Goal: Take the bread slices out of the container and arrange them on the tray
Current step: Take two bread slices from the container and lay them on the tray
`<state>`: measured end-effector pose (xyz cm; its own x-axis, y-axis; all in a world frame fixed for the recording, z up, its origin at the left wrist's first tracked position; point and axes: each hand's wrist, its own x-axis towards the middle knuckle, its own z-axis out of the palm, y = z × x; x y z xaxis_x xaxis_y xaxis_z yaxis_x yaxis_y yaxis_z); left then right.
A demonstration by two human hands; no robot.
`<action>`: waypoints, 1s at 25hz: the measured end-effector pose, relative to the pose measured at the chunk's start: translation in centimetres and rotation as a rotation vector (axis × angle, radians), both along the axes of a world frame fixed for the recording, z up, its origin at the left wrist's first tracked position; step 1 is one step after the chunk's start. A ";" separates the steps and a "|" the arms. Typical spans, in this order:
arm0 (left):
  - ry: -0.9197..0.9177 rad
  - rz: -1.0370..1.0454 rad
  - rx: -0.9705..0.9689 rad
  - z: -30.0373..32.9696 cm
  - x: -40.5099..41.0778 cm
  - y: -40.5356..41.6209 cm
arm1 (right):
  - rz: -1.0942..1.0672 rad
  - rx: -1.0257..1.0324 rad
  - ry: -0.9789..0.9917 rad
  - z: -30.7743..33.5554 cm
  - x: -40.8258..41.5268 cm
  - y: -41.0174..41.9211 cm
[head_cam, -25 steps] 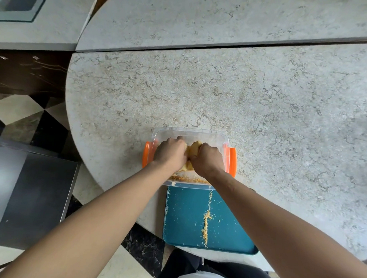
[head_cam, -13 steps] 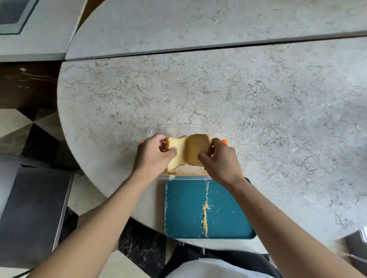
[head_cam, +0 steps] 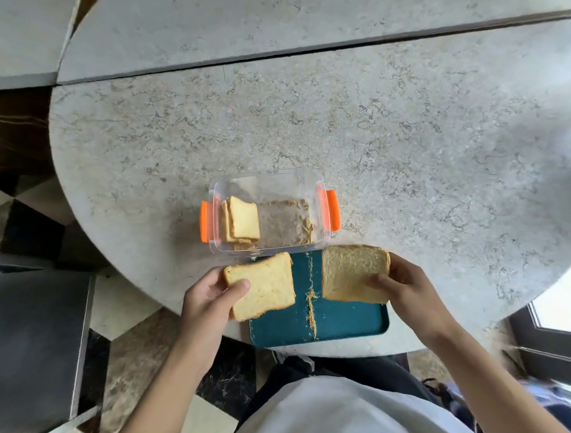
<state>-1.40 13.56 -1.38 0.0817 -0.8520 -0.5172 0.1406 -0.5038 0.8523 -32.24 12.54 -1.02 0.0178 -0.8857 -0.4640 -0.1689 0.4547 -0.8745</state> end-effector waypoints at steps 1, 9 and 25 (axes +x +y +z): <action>0.001 -0.009 0.038 -0.8 -0.3 0.6 | -0.001 0.028 0.014 -0.8 -0.1 0.6; -0.115 -0.042 0.247 -6.3 -3.3 0.4 | -0.001 0.251 0.111 -7.0 0.0 -0.6; -0.319 -0.004 0.343 -8.3 -3.1 -3.4 | 0.120 0.193 0.655 -7.9 -0.6 -2.7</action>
<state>-4.49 10.12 -9.66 0.2794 -0.6368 -0.7186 -0.1045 -0.7641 0.6366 -32.88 9.81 -8.89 -0.2270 -0.7956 -0.5616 -0.6934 0.5370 -0.4805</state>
